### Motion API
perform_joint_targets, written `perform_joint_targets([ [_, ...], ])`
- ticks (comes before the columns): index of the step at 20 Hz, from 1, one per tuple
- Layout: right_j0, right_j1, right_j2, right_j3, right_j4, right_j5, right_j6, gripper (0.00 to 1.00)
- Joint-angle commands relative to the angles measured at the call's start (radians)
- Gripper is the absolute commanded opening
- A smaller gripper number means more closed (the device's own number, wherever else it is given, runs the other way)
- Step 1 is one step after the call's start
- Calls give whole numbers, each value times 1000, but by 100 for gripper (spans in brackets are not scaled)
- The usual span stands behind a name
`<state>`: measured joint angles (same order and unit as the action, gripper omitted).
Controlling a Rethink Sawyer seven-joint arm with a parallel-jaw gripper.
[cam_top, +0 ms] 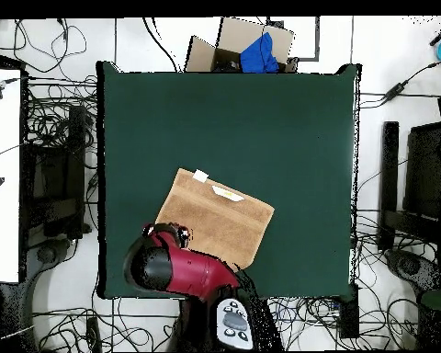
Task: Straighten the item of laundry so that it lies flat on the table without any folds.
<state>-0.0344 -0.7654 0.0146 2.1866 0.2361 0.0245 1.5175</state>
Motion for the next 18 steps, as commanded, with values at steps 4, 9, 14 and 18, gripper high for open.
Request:
perform_joint_targets([
  [4,-24,41,-29,-105,-33,-5,140,0],
  [9,-64,92,6,-147,-50,-24,128,0],
  [14,-63,141,8,-183,-56,-43,138,0],
  [18,-55,176,-6,-201,-66,-61,147,0],
])
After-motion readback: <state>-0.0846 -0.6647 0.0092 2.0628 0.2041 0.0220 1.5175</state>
